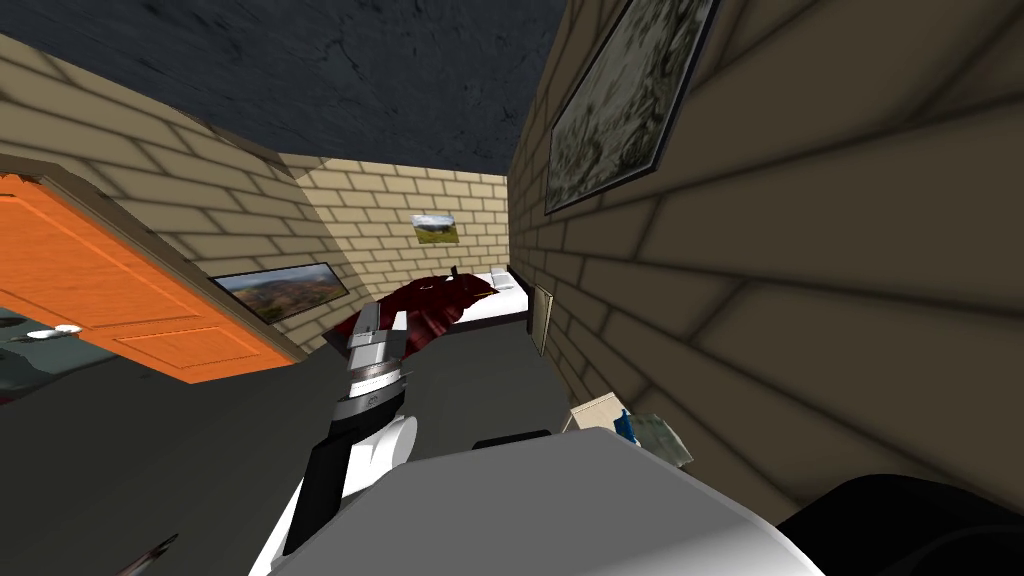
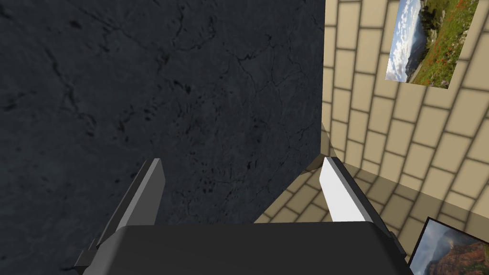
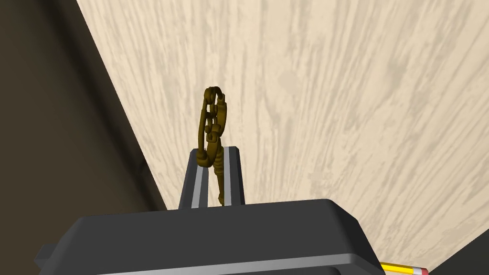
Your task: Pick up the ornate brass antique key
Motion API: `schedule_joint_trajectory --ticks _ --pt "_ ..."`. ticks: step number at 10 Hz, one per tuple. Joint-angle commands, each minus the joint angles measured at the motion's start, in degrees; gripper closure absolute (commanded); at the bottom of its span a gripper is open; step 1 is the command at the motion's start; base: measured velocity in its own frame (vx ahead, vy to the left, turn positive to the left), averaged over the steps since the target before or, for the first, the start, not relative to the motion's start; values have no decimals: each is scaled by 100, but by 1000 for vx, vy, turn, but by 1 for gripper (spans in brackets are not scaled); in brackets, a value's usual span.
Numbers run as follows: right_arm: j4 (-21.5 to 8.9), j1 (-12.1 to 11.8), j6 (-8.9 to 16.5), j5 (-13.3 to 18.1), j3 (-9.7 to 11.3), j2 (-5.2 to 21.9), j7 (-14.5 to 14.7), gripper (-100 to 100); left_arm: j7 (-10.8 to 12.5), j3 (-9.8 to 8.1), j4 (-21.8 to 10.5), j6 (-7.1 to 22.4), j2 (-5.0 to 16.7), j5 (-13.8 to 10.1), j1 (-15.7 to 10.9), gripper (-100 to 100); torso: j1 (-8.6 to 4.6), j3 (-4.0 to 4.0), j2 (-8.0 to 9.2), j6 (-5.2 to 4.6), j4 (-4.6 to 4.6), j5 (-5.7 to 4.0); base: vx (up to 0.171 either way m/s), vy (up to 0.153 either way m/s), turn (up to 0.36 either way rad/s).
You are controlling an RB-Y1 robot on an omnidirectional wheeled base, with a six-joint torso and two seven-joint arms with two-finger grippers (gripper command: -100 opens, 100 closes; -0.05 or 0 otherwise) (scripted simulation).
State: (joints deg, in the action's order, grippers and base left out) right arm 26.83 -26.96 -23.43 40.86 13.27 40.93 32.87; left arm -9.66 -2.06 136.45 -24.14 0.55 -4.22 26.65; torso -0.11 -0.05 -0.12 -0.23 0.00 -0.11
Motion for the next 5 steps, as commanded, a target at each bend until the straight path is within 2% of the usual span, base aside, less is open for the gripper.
schedule_joint_trajectory --ticks 1,3,4,5 --pt "0 0 0 0 0 0 0 100 0 0 0 0 0 0 0 0 0 0 0 0 0 0 0 0 0" --pt "1 -1 -5 3 3 -1 4 100 0 0 0 0 0 0 0 0 -12 3 4 -2 2 -3 0 0 0" --pt "1 -1 -6 3 4 -2 4 0 0 0 0 0 0 0 0 0 -13 4 5 -3 3 -2 0 0 0" --pt "-14 -87 -185 -1 -51 148 -3 100 0 0 0 0 0 0 0 0 -13 4 6 -3 3 -2 38 39 -68"
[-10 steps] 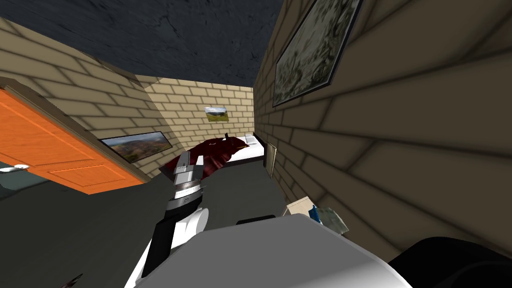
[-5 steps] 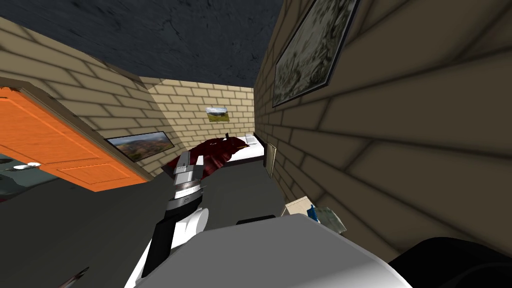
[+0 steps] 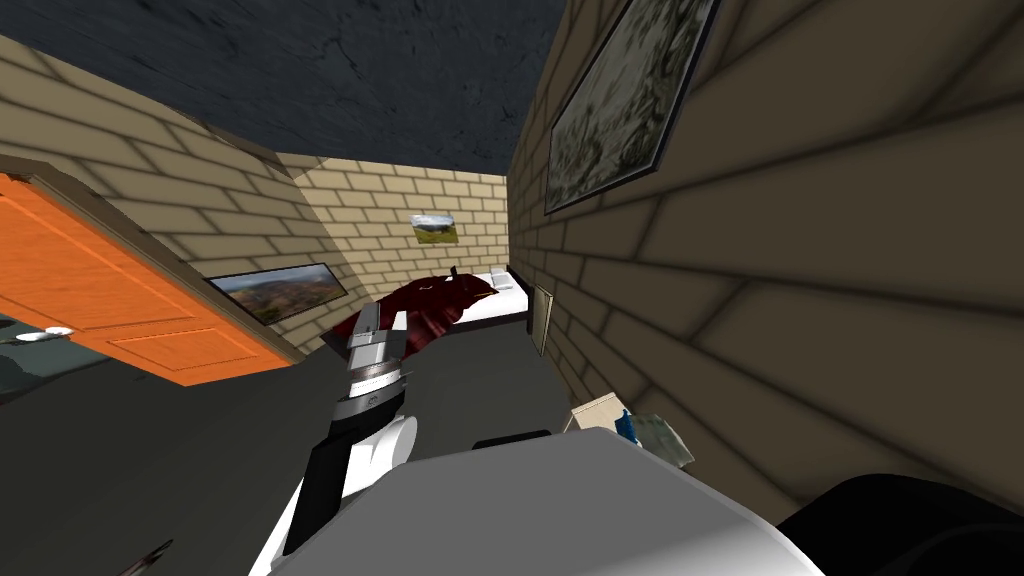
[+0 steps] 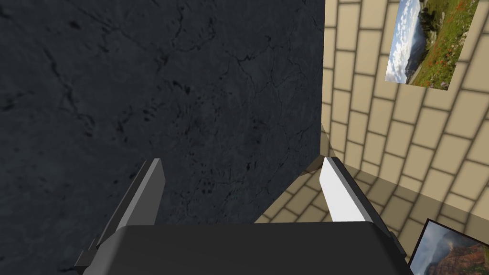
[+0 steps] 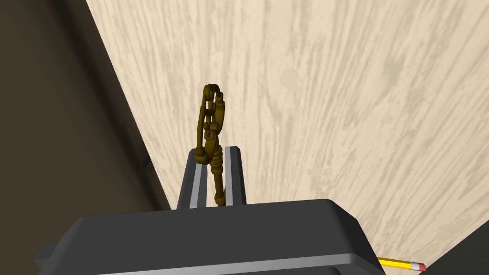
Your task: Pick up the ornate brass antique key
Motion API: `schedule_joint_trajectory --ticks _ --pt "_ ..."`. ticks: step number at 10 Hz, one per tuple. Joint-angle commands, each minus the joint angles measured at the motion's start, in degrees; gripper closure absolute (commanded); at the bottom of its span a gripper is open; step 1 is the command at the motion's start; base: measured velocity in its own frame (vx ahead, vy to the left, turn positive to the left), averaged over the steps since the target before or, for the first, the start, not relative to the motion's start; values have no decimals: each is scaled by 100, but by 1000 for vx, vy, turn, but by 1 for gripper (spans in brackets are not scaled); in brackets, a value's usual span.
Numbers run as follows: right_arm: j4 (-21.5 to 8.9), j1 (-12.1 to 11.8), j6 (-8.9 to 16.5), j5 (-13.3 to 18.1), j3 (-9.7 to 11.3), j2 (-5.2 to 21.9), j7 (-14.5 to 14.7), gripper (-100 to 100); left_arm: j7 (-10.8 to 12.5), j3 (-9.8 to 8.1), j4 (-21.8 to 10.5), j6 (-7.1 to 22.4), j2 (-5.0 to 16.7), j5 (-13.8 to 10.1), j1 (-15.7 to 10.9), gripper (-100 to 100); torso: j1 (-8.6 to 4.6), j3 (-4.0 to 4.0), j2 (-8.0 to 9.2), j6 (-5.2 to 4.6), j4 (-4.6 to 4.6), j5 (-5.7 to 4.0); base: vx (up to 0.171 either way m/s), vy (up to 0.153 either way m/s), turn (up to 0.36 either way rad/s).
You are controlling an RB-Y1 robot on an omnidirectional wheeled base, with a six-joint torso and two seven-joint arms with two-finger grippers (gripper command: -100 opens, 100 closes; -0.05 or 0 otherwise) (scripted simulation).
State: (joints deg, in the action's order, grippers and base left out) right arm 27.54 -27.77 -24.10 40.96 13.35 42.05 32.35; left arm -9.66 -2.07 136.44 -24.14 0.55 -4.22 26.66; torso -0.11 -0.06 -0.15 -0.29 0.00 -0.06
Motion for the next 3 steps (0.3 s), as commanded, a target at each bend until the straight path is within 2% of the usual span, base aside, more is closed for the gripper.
schedule_joint_trajectory --ticks 1,2,3 --pt "-66 -55 -187 -9 -75 103 35 100 0 0 0 0 0 0 0 0 0 0 0 0 0 0 59 63 -93" --pt "-170 31 -156 -14 -77 51 61 100 0 0 0 0 0 0 0 0 11 -4 -8 1 -1 -1 24 29 -24" --pt "-199 34 -196 -16 -89 54 87 0 0 0 0 0 0 0 -1 0 3 -1 -2 5 1 -4 3 6 2"
